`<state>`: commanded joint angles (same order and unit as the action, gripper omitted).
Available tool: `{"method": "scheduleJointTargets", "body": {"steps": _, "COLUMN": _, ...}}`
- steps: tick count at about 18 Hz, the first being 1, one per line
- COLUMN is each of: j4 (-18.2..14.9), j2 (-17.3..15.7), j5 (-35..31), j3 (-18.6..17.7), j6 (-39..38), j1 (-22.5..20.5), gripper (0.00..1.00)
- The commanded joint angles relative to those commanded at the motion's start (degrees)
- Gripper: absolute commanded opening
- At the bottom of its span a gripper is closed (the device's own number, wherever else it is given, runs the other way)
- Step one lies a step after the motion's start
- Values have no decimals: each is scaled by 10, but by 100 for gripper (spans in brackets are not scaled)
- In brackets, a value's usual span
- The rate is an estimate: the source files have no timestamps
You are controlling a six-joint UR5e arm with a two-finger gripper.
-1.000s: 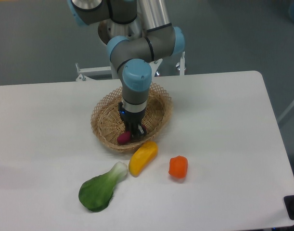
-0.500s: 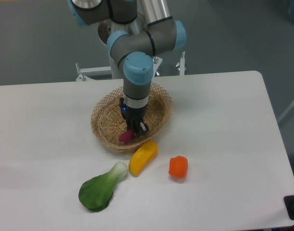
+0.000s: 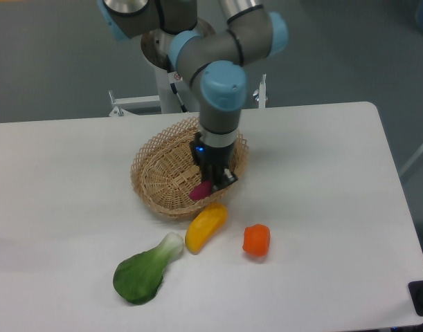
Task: Pick up the sweet potato from the basket
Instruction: 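Lift the sweet potato up out of the basket and carry it away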
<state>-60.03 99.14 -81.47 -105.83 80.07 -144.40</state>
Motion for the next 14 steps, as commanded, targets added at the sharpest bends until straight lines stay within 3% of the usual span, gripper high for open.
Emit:
{"method": "scheduleJointTargets", "body": {"steps": 5, "j4": 2, "j2": 10, "j5": -3, "j3": 28, "j6": 0, "j1": -47, "gripper": 34}}
{"method": "scheduleJointTargets", "body": {"steps": 9, "j4": 15, "j2": 38, "j5": -4, "j3": 52, "j6": 2, "j1": -93, "gripper": 33}}
{"method": "scheduleJointTargets", "body": {"steps": 14, "j4": 16, "j2": 89, "j5": -5, "j3": 124, "j6": 4, "j1": -120, "gripper": 33}}
